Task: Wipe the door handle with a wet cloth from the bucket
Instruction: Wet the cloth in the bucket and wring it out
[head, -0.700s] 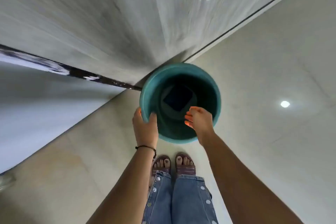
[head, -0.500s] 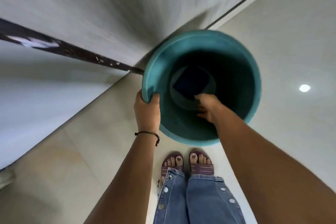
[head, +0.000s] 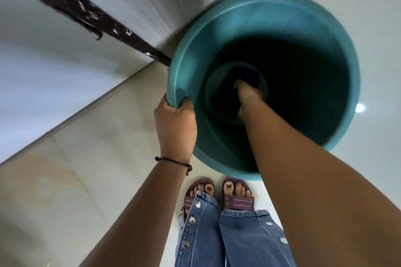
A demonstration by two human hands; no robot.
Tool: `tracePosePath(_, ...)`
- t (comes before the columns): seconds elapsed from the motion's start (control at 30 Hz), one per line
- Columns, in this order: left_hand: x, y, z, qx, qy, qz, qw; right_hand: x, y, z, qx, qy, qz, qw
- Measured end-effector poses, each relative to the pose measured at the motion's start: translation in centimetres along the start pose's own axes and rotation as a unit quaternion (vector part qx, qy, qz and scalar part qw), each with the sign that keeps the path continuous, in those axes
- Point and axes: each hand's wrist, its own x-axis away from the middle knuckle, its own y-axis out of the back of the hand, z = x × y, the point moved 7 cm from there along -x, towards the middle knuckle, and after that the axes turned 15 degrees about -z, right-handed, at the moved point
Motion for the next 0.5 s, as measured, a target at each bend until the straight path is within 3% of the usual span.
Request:
tracePosePath(0.27,2.8,3.6,-5.0,-0.128,0.057,0.131,0.981,13.9,8.7,3.8,-0.018,0.060,0.136,0.989)
tracePosePath(0.4,7.3,10.0,-11.3,-0.101,0.014,0.165,0.981,25.2,12.7,4.8,-0.020,0.075,0.230,0.970)
tracePosePath(0.5,12.4,16.5,-14.7,-0.017,0.056,0.250,0.966,35.2,15.5,5.0,-0.017,0.086,0.297,0.951)
